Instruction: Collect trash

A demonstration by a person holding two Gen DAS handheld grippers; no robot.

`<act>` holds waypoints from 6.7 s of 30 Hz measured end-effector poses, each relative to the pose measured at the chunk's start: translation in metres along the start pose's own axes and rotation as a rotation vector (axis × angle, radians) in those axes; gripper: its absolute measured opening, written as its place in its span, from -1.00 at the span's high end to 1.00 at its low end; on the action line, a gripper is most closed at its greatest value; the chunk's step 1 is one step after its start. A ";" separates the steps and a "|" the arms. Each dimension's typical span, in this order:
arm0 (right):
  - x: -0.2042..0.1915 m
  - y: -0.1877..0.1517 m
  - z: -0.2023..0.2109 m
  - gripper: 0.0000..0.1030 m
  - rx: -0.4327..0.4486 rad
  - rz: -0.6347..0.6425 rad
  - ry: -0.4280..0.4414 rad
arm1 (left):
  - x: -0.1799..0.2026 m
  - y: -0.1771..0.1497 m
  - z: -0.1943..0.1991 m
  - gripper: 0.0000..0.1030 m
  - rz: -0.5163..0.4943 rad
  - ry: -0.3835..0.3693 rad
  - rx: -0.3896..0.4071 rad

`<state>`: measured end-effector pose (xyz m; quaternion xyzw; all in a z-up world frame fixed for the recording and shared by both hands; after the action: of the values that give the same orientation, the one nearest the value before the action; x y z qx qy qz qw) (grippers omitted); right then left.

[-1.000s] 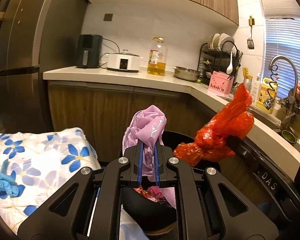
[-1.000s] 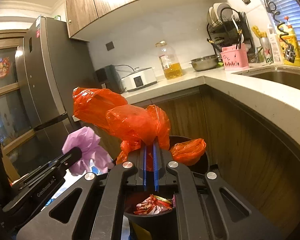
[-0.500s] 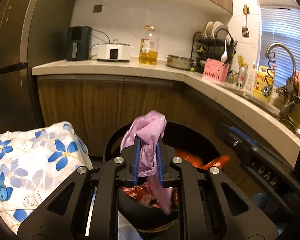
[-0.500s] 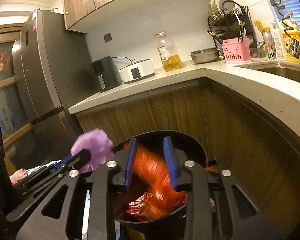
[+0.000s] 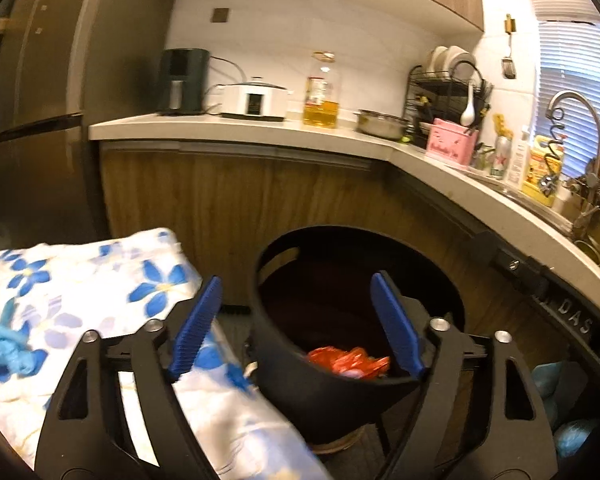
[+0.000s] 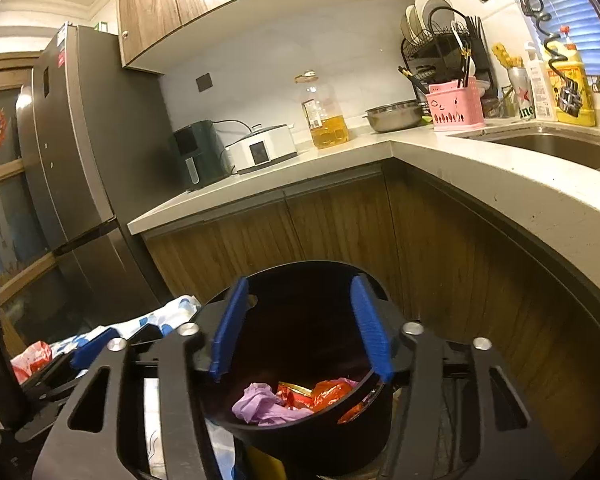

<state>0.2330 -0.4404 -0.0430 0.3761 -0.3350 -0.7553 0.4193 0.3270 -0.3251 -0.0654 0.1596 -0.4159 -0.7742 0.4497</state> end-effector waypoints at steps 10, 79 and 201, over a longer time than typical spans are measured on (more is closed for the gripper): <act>-0.036 -0.034 0.020 -0.56 -0.029 0.053 0.030 | -0.074 -0.042 0.071 -0.87 0.113 0.168 0.041; -0.367 -0.187 -0.110 -0.31 -0.409 0.433 0.358 | -0.402 -0.095 0.110 1.00 0.364 0.315 -0.070; -0.083 -0.070 0.084 -0.89 -0.095 0.155 -0.055 | -0.099 -0.077 0.169 -0.88 0.111 0.228 0.035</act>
<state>0.1655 -0.3209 -0.0352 0.3080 -0.3383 -0.7457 0.4843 0.2322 -0.1389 -0.0365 0.2309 -0.3837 -0.7175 0.5336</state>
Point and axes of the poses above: each gripper's, at about its wrist camera, not at the fingertips, and z roughly against the way its jaws point, x to its right, y to its top, the point moved 9 cm from there along -z, roughly the way its jaws point, and after that the axes turned 13 degrees about -x, right-handed, at the moved point
